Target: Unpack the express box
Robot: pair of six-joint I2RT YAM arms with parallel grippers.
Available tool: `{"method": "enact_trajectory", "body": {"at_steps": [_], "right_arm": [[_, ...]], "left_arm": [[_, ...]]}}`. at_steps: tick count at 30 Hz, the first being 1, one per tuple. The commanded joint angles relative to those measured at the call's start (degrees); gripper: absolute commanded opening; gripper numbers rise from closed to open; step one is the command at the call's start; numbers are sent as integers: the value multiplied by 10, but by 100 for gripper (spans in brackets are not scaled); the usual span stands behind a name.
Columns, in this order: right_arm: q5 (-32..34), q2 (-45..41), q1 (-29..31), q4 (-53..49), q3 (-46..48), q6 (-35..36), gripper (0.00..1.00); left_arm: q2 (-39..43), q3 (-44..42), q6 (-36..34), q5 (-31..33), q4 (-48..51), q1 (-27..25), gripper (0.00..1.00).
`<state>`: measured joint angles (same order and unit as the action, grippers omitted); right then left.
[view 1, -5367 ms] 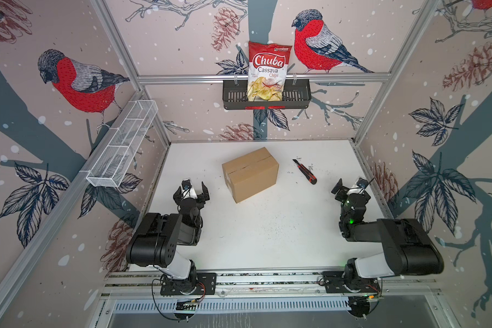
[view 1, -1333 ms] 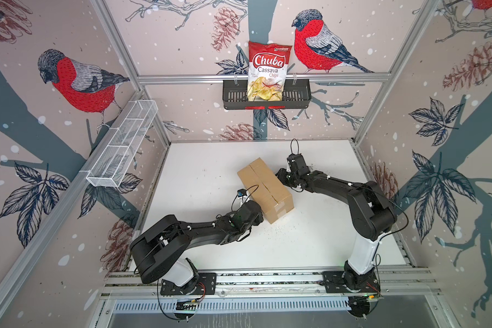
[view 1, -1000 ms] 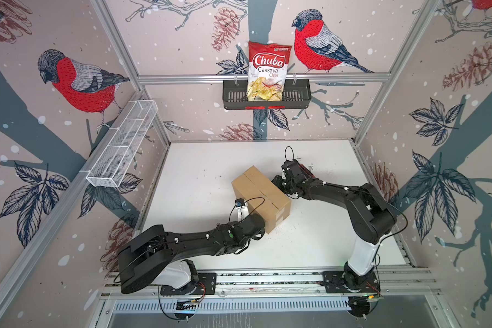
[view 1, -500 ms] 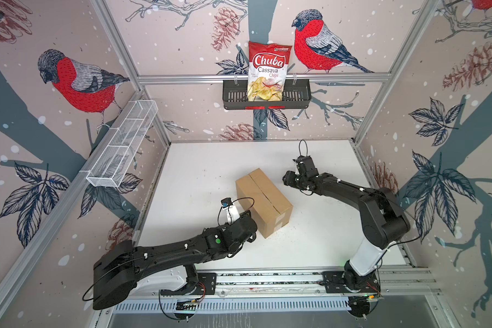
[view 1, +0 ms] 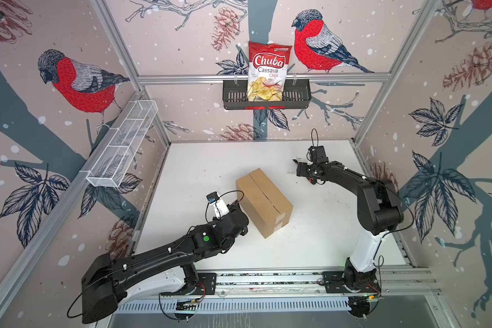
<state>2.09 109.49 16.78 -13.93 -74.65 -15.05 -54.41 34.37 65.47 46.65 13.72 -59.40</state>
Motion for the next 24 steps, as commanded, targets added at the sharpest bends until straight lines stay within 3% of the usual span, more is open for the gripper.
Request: {"method": "enact_trajectory", "body": {"at_steps": [1,12,24], "right_arm": [[25,23,-8,-29,-22,39,81],[25,106,-27,-72,-105,70,81],[15,117,-27,-87,-90,82,70]], "left_arm": [[6,9,-43,4,8,20,42],[-23,47,-120,-26,-27,54,46],[-35,68,-168,-113,-45,119,46]]}}
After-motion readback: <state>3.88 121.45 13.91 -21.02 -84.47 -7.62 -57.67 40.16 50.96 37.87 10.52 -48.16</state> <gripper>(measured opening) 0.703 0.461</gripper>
